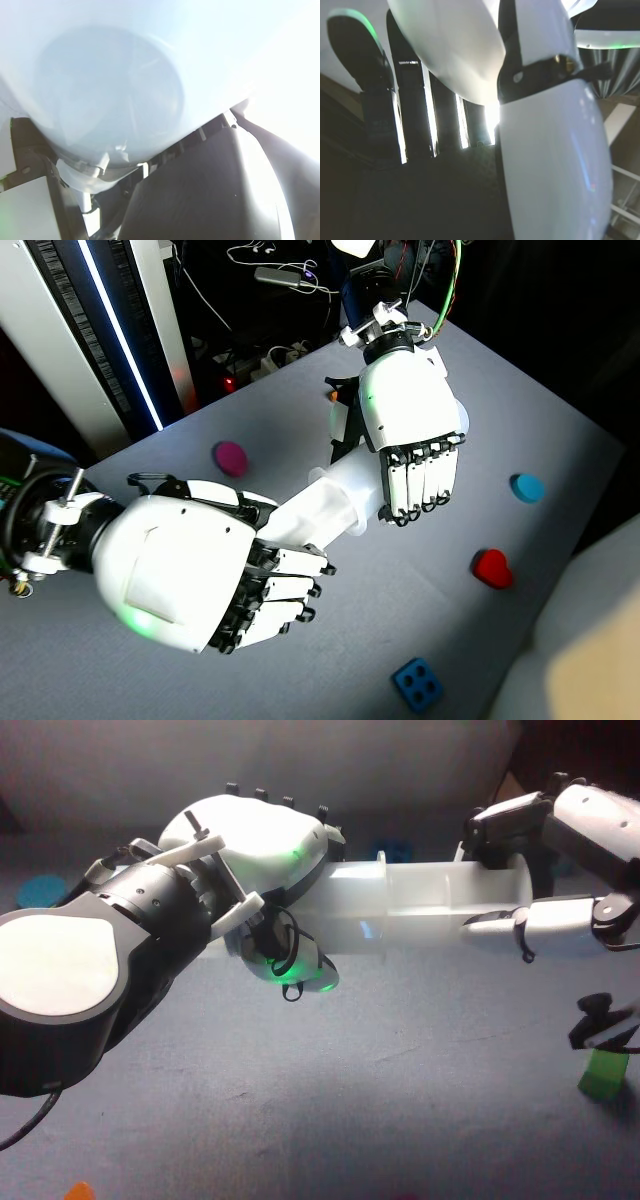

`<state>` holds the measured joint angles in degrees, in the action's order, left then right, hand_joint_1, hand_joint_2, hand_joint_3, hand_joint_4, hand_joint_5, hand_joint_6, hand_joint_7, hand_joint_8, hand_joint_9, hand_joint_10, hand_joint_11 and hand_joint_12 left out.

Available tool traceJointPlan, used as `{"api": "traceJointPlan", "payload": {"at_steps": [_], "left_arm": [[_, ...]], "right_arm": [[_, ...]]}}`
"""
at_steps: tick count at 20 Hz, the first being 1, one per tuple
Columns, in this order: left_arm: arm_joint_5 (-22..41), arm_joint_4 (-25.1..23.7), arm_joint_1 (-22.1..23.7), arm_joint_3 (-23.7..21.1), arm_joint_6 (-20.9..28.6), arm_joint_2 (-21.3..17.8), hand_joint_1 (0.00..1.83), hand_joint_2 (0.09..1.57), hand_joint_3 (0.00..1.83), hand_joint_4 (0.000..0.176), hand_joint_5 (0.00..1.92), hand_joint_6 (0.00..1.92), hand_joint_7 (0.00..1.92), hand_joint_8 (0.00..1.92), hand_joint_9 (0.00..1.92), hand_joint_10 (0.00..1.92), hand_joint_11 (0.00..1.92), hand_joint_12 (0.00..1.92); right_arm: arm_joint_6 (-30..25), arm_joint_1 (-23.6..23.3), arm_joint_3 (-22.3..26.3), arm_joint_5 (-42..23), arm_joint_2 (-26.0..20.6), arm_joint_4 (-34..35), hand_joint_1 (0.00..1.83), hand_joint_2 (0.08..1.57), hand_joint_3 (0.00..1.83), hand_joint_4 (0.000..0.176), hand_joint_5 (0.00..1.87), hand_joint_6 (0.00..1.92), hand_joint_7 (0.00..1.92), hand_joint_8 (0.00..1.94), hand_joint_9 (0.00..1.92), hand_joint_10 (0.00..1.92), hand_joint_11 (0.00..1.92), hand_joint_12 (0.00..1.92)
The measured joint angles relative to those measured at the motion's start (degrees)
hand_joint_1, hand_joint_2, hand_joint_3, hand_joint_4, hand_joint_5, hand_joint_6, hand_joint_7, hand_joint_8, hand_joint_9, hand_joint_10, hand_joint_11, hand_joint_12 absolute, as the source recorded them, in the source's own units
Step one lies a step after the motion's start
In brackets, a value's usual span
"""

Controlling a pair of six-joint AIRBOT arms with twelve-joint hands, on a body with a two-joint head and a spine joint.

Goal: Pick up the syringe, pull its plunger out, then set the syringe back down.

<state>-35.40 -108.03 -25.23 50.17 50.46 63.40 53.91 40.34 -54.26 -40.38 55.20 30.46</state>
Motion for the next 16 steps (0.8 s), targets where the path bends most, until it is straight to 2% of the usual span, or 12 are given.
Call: {"api": "traceJointPlan", "payload": {"at_steps": [16], "left_arm": [[-0.52, 0.04, 0.00, -0.02, -0.09, -0.11, 1.35, 1.21, 0.00, 0.000, 0.76, 1.23, 0.76, 1.31, 0.75, 1.48, 0.65, 1.35]], "right_arm": [[1.18, 0.72, -0.26, 0.74, -2.80, -2.95, 1.37, 1.14, 0.00, 0.000, 0.81, 1.12, 0.91, 1.06, 0.94, 1.26, 0.94, 1.28]]}}
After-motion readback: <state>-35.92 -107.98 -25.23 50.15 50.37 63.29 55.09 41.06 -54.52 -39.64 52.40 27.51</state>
